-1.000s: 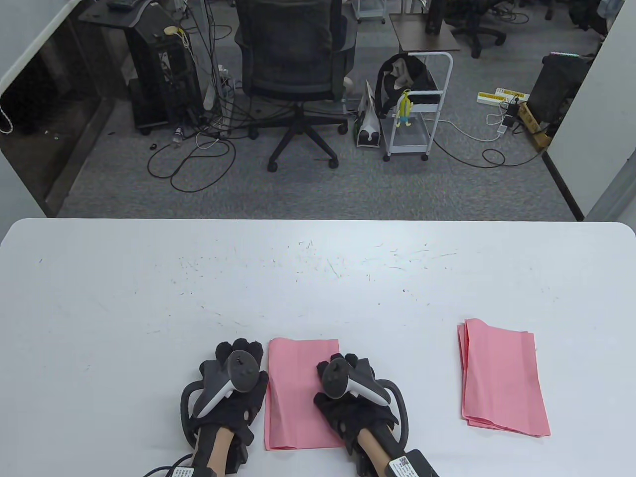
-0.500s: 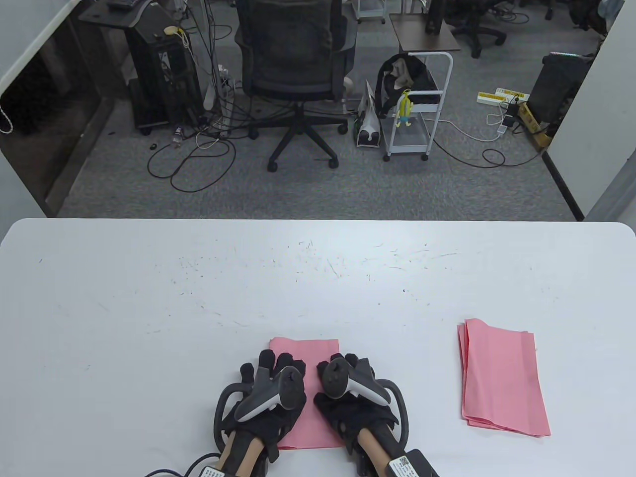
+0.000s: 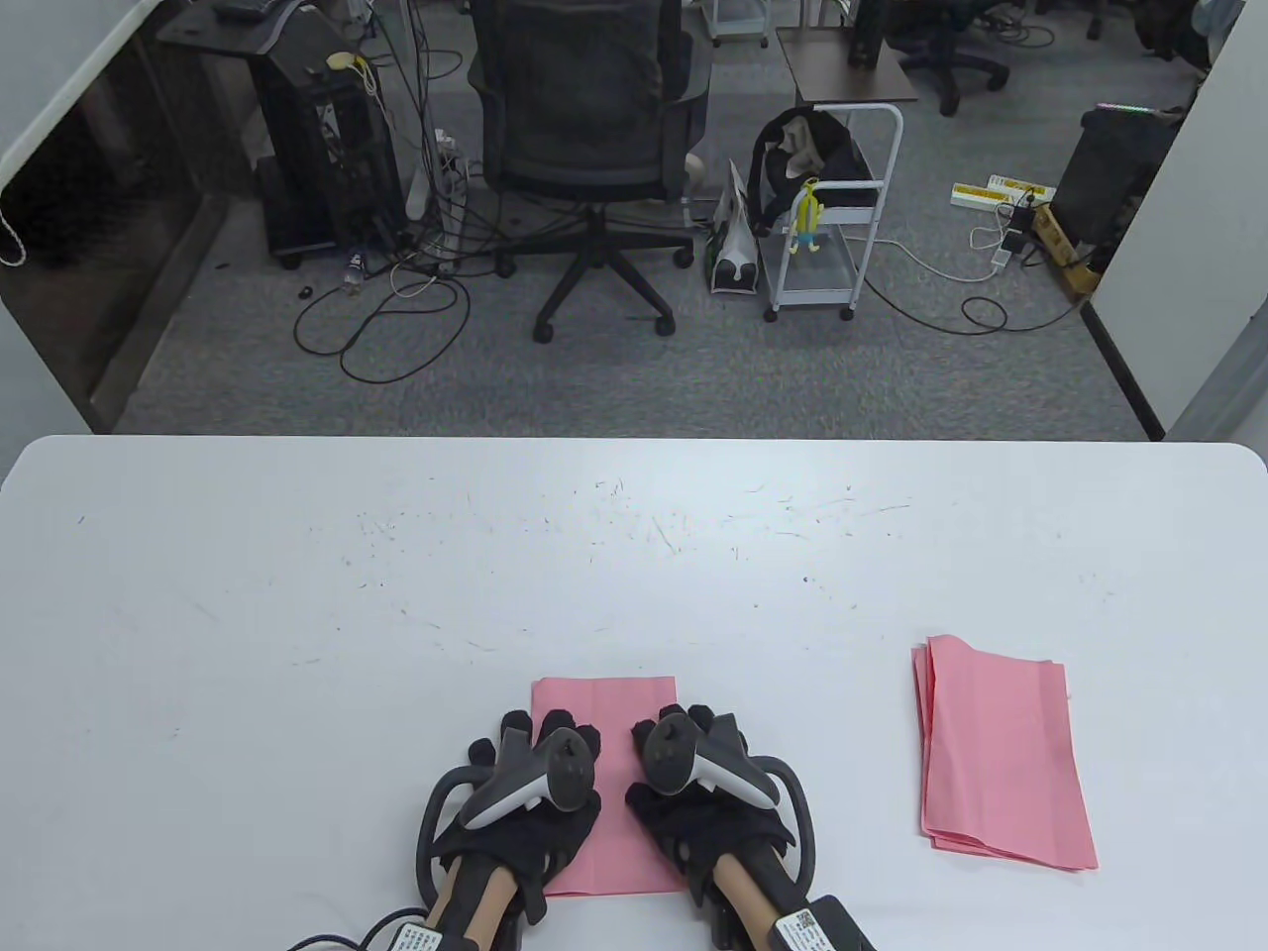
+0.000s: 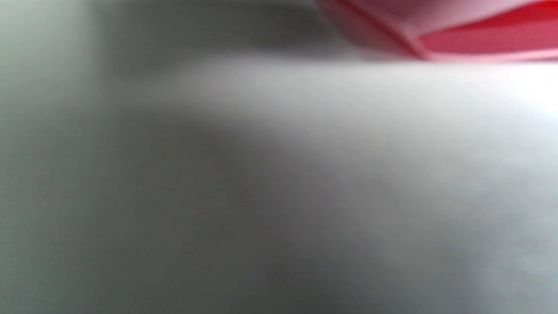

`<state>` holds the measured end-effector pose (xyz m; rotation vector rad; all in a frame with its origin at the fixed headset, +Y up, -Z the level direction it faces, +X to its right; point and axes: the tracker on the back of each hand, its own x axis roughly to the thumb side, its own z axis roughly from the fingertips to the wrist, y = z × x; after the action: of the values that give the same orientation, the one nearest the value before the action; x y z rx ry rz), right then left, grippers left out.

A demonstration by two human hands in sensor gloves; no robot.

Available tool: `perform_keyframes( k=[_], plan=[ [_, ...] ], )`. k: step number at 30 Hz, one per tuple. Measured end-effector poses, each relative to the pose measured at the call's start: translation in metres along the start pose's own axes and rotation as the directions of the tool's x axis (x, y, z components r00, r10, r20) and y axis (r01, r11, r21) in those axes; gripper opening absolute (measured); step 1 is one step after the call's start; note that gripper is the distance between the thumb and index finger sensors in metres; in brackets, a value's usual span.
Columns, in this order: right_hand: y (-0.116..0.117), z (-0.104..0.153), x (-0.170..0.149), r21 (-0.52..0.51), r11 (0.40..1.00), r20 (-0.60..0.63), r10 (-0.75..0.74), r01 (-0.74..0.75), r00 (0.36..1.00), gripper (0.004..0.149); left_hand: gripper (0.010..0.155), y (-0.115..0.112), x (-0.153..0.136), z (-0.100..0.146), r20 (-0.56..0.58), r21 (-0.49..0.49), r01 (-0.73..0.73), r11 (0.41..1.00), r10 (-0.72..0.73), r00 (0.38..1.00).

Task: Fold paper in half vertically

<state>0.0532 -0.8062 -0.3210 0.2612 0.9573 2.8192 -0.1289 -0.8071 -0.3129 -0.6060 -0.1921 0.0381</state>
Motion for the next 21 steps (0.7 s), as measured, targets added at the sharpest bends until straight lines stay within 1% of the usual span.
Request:
perform_keyframes(
  k=[7, 9, 12, 14, 16, 18, 19, 21],
  plan=[
    [0.000, 0.000, 0.000, 0.003, 1.000, 0.000, -0.004, 0.004, 1.000, 0.068, 0.071, 0.000, 0.000, 0.000, 0.001, -0.002, 0.000, 1.000, 0.000, 1.000],
    [-0.004, 0.002, 0.000, -0.005, 1.000, 0.004, -0.014, 0.014, 1.000, 0.069, 0.071, 0.000, 0.000, 0.000, 0.001, -0.004, -0.001, 1.000, 0.001, 1.000],
    [-0.017, 0.013, -0.005, -0.104, 0.988, 0.023, -0.114, 0.116, 0.993, 0.068, 0.071, 0.000, 0.000, 0.000, 0.002, -0.004, -0.003, 1.000, 0.003, 1.000],
    [-0.023, 0.022, -0.005, -0.148, 0.977, 0.050, -0.147, 0.153, 0.988, 0.065, 0.071, 0.000, 0.000, 0.000, 0.002, -0.005, -0.004, 1.000, 0.004, 1.000],
    [-0.026, 0.030, -0.002, -0.191, 0.971, 0.072, -0.135, 0.147, 0.988, 0.062, 0.071, 0.000, 0.000, 0.000, 0.002, -0.005, -0.002, 1.000, 0.002, 1.000],
    [-0.026, 0.037, 0.003, -0.238, 0.966, 0.082, -0.086, 0.103, 0.993, 0.060, 0.071, 0.000, -0.001, 0.000, 0.002, -0.006, -0.003, 1.000, 0.003, 1.000],
    [-0.024, 0.039, 0.005, -0.249, 0.966, 0.075, -0.049, 0.066, 0.996, 0.058, 0.071, 0.000, 0.000, 0.000, 0.002, -0.006, -0.003, 1.000, 0.003, 1.000],
    [-0.019, 0.039, 0.008, -0.230, 0.973, 0.061, -0.001, 0.015, 0.998, 0.057, 0.072, 0.000, -0.001, 0.000, 0.002, -0.005, -0.003, 1.000, 0.003, 1.000]
  ],
)
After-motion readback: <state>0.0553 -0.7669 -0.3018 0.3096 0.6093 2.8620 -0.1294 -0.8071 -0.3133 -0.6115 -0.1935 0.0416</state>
